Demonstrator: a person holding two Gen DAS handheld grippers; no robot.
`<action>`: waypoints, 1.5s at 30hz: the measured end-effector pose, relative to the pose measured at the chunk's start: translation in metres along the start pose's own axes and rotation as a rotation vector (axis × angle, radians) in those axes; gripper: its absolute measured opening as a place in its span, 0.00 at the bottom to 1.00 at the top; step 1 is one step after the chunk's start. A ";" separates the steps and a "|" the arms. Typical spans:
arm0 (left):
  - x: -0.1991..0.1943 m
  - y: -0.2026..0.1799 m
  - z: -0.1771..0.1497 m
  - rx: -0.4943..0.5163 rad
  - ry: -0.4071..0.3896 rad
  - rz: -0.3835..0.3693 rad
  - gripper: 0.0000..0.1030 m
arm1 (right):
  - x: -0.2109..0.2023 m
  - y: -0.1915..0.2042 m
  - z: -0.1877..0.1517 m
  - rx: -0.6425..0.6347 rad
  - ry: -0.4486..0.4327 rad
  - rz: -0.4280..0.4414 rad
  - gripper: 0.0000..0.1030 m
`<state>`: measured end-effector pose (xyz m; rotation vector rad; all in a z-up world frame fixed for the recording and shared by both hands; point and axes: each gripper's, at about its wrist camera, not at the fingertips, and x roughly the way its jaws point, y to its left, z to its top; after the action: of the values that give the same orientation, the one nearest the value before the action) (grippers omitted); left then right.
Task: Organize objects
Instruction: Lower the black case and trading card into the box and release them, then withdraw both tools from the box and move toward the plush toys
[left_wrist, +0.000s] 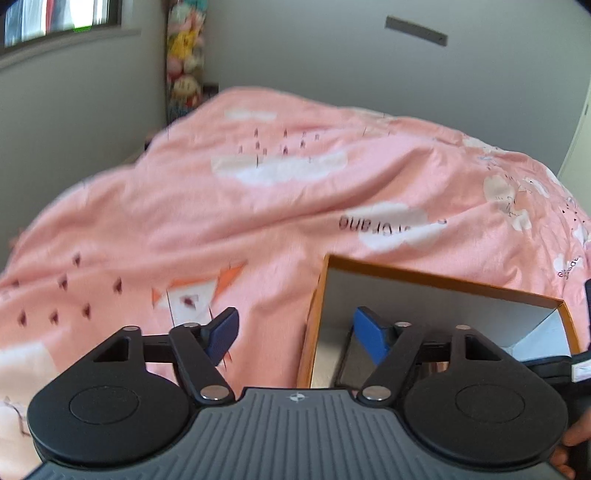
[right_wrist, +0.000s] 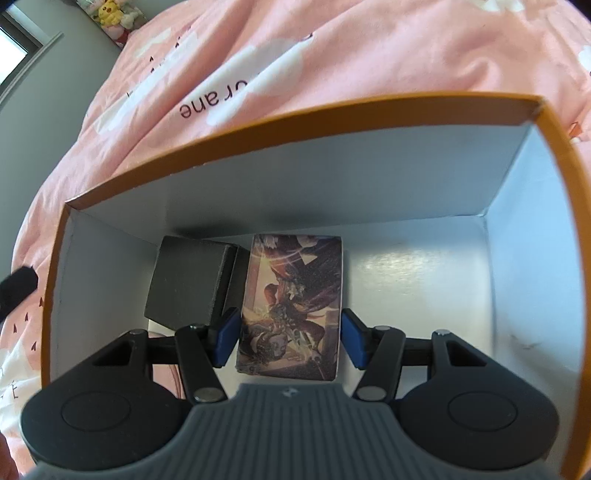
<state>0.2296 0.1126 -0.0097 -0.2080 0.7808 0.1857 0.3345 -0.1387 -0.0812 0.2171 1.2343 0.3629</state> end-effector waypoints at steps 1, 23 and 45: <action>0.002 0.002 -0.002 -0.008 0.013 -0.015 0.76 | 0.004 0.002 0.001 0.004 0.004 -0.003 0.58; 0.026 0.023 -0.012 -0.175 0.151 -0.199 0.42 | 0.030 0.032 0.010 -0.043 -0.005 0.131 0.63; 0.023 0.023 -0.013 -0.181 0.148 -0.199 0.41 | 0.008 0.054 -0.012 -0.369 0.030 0.014 0.49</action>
<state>0.2312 0.1338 -0.0371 -0.4731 0.8855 0.0524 0.3172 -0.0862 -0.0726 -0.0969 1.1729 0.5994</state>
